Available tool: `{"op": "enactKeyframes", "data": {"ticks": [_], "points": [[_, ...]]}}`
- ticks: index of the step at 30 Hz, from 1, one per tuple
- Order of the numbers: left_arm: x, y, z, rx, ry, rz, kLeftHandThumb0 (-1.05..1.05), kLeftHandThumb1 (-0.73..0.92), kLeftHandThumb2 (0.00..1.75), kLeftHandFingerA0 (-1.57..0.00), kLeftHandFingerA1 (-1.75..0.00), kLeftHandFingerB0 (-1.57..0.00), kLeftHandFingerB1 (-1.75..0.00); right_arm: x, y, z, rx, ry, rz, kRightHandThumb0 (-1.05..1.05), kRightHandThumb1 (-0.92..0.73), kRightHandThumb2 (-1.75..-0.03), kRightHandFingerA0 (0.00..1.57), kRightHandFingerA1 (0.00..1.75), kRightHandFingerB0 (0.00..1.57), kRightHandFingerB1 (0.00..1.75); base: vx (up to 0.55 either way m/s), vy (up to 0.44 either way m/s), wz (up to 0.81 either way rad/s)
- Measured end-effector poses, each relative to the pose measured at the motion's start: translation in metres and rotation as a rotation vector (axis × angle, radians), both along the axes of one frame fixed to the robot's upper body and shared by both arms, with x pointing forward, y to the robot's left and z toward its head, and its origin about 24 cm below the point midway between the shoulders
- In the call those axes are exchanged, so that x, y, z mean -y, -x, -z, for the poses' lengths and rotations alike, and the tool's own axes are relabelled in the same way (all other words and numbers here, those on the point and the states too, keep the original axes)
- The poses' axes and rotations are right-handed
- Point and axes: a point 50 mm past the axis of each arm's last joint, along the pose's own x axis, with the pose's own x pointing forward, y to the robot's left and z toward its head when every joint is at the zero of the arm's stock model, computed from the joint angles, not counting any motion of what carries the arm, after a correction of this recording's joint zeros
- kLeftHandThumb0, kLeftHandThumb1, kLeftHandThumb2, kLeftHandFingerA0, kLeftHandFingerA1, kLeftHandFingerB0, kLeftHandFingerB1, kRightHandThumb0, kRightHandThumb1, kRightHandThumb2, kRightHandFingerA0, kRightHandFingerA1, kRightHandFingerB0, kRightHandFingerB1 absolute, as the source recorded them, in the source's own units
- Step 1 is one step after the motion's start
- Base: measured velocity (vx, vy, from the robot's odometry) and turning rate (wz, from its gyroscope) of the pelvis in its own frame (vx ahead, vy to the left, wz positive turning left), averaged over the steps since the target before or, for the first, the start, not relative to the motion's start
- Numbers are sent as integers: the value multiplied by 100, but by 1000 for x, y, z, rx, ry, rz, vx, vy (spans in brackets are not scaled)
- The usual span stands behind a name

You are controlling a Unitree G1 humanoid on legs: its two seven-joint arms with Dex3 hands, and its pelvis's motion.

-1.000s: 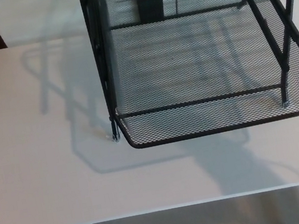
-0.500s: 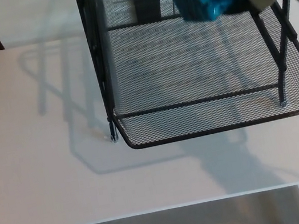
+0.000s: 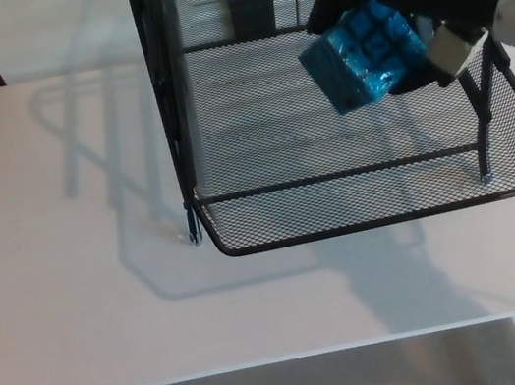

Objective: The robot walks towards a desk on which a file tray is kept in the middle and a cube is kept to its right. The robot lifts the cube using its right hand and places it on the file tray.

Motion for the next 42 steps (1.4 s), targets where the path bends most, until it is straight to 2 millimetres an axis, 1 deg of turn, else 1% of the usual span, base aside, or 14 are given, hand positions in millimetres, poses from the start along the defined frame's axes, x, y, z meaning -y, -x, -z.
{"op": "enactKeyframes", "data": {"ticks": [1,2,3,4,5,9,10,11,24,30,33,37,40,42], "points": [[0,0,0,-1,0,1,-52,92,70,-26,-38,-23,-34,0,0,1,-17,4,3,-34,-70,-61,52,57,51,38,0,0,0],[0,0,0,-1,1,0,-52,92,69,-25,-38,-23,-33,0,0,2,-30,9,5,-36,-65,-60,35,43,38,33,0,0,0],[0,0,0,-1,1,0,-27,65,115,-8,-52,-7,-50,0,0,3,-48,19,5,-43,-61,-60,7,35,24,31,0,0,0],[0,0,0,-1,1,0,-53,92,71,-25,-39,-21,-34,0,0,5,-63,25,5,-59,-50,-76,0,7,8,32,0,0,0],[0,0,0,-1,1,0,-53,92,69,-26,-38,-22,-33,0,0,6,-80,34,6,-81,-42,-73,0,4,2,12,0,0,0],[0,-1,0,0,0,2,-53,92,69,-26,-38,-22,-33,1,0,11,-132,89,15,-91,-50,-81,0,13,2,1,0,0,0],[0,0,0,1,-2,3,-26,65,115,-9,-52,-8,-50,2,0,11,-141,106,21,-90,-49,-82,0,19,0,0,0,0,0],[0,0,0,1,-4,7,-53,92,71,-24,-38,-22,-33,3,-1,10,-146,118,26,-87,-48,-80,0,17,0,0,0,0,0],[0,-46,1,40,-16,-21,-70,91,67,-19,-46,-19,-33,16,6,-41,-34,125,39,-73,-45,-75,0,17,6,1,0,0,1],[-1,-49,0,33,-20,-13,-72,90,67,-20,-45,-21,-33,48,25,-89,73,27,87,-97,-53,-77,0,4,1,0,0,0,-1],[1,-49,1,29,-15,-15,-71,90,67,-19,-46,-22,-34,68,37,-110,132,-21,134,-63,-52,-76,0,0,4,18,0,0,0],[3,-47,3,26,-8,-16,-71,91,67,-20,-47,-21,-34,97,49,-121,171,-81,203,-62,-57,-71,0,0,0,25,0,0,0],[3,-47,3,25,-6,-16,-72,91,67,-23,-50,-21,-36,115,56,-124,184,-114,255,-91,-57,-86,0,4,10,22,0,0,0],[4,-47,4,25,-5,-16,-71,92,69,-21,-49,-22,-35,135,64,-124,194,-139,313,-71,-51,-89,1,40,5,40,0,0,0]]}}
